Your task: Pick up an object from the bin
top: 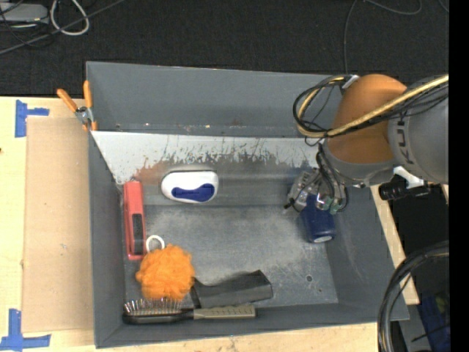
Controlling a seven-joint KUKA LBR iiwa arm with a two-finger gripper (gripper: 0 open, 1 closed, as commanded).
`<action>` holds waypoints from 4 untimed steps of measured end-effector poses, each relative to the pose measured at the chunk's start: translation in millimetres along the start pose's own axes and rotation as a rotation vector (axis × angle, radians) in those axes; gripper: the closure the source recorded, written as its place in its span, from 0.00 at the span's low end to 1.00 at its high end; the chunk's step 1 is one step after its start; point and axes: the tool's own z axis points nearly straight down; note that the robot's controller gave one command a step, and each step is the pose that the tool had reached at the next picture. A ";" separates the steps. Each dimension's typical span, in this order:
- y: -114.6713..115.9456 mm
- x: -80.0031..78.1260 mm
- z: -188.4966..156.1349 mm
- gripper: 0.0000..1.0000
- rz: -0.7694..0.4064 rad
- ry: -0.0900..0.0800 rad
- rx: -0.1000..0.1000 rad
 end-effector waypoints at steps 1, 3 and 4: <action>-12.0 -7.4 18.9 1.00 0.017 0.005 -0.001; -51.7 12.5 79.2 1.00 -0.121 0.011 -0.009; -52.6 -23.5 70.1 1.00 -0.035 -0.003 -0.005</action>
Offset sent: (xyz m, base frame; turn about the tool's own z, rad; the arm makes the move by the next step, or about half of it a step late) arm 0.0064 -0.0417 -0.0250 -0.1135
